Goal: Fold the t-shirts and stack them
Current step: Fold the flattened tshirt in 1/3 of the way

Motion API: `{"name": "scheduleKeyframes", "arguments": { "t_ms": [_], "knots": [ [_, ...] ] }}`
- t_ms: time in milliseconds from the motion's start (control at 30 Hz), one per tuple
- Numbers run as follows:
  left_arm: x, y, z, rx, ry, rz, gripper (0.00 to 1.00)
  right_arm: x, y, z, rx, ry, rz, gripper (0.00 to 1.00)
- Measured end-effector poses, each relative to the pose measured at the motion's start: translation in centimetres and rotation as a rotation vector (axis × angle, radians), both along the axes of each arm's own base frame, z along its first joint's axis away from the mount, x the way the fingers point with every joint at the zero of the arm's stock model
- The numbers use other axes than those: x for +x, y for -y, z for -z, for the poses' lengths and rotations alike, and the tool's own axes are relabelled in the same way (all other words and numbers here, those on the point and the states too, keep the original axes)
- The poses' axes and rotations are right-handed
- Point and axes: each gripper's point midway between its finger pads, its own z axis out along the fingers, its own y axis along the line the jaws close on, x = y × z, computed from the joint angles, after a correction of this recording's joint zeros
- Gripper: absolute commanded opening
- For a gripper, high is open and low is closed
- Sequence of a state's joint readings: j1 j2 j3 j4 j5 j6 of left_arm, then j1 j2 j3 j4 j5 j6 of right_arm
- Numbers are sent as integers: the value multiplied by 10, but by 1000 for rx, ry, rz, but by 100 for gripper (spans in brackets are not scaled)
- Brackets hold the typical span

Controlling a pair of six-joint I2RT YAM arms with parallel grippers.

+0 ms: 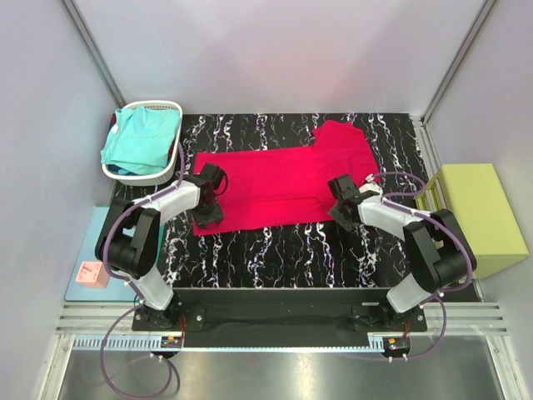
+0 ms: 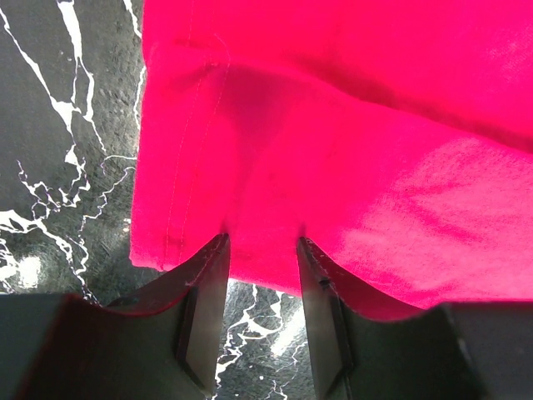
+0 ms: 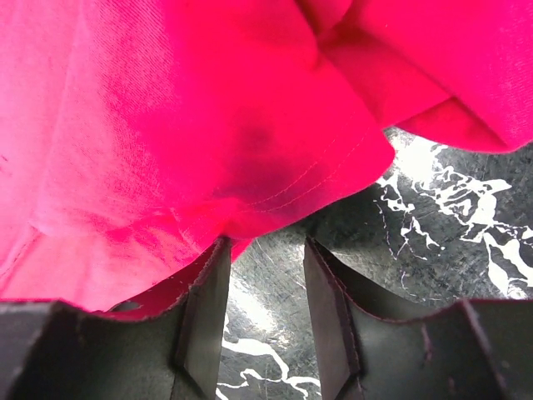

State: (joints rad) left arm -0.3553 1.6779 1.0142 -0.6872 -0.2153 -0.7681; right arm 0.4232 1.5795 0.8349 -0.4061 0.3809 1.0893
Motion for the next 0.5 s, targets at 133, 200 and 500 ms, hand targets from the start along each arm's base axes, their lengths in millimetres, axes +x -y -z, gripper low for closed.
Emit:
{"name": "scheduleKeyframes", "arguments": {
  "t_ms": [133, 200, 500],
  "knots": [
    [0, 1, 0, 1, -1, 6, 43, 1, -1, -5, 5, 12, -4, 52],
    [0, 1, 0, 0, -1, 9, 43, 1, 0, -14, 11, 32, -6, 52],
    [2, 8, 4, 5, -16, 27, 43, -4, 14, -47, -28, 98, 11, 52]
  ]
}}
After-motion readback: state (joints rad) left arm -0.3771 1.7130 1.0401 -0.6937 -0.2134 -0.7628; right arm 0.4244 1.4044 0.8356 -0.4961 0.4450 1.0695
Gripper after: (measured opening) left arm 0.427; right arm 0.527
